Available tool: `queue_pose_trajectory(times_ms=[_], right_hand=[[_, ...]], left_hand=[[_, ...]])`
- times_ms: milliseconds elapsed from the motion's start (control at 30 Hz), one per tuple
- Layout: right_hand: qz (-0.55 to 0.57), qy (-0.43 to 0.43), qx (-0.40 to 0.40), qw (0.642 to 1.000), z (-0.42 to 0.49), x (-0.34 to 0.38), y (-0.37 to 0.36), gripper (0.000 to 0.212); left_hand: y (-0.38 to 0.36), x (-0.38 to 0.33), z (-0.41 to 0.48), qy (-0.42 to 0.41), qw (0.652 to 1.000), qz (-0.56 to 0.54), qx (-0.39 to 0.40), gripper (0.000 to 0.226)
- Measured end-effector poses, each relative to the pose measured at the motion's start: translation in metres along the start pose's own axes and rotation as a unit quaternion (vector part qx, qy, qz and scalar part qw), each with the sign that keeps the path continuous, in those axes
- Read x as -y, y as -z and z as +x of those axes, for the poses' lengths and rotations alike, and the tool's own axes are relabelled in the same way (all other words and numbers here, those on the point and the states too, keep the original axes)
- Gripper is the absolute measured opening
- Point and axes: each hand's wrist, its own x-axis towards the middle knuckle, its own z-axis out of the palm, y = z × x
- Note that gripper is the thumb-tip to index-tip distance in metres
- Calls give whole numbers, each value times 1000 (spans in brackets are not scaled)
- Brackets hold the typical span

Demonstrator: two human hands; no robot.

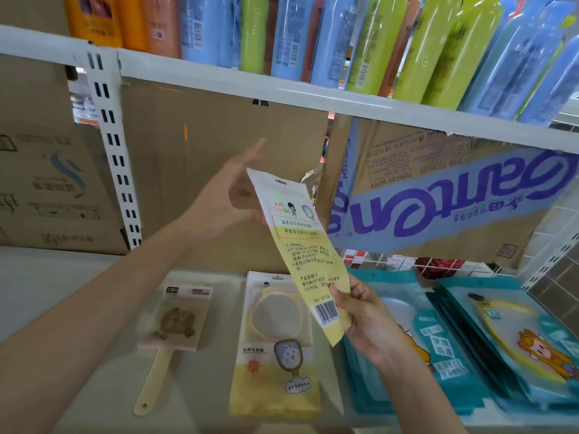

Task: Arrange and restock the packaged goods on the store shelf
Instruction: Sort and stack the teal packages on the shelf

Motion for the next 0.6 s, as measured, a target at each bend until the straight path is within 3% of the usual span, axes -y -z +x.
queue_pose_trajectory(times_ms=[100, 167, 333, 467, 533, 600], right_hand=[[13, -26, 4, 1000, -1, 3, 1, 58], [24, -49, 3, 998, -2, 4, 2, 58], [-12, -104, -28, 994, -3, 6, 9, 65], [-233, -91, -73, 966, -8, 20, -2, 13], [-330, -46, -123, 935, -11, 31, -9, 9], [-364, 12, -110, 925, -15, 44, -16, 9]], left_hand=[[8, -6, 8, -72, 988, 137, 24, 44], [10, -5, 11, -105, 972, 200, 65, 25], [7, -6, 13, -96, 971, 200, 88, 19], [9, -3, 15, -100, 973, 189, 86, 13], [10, -1, 17, -88, 971, 204, 88, 12], [9, -2, 18, -81, 968, 217, 93, 19]])
